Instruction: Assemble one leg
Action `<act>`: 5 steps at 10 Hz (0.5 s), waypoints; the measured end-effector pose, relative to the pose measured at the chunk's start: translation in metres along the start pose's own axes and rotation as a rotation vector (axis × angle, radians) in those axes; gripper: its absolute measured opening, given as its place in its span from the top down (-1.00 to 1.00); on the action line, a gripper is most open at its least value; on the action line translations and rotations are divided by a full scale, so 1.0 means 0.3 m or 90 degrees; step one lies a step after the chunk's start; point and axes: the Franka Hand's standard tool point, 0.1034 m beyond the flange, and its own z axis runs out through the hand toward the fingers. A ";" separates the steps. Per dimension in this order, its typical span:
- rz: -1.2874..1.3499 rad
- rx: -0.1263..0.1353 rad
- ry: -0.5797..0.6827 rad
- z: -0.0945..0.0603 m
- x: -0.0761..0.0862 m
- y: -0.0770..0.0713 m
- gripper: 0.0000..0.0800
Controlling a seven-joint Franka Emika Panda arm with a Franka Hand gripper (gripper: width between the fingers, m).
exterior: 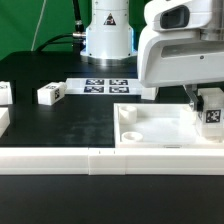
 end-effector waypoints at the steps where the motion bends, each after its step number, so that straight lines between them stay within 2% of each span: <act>1: 0.092 -0.002 0.001 0.000 0.001 0.002 0.27; 3: 0.261 -0.003 0.003 0.000 0.003 0.007 0.27; 5: 0.419 0.008 0.017 -0.004 0.020 0.012 0.27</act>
Offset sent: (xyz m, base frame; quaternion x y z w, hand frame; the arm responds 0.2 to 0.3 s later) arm 0.0029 -0.0097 0.0045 0.0135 0.0373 0.3157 0.9480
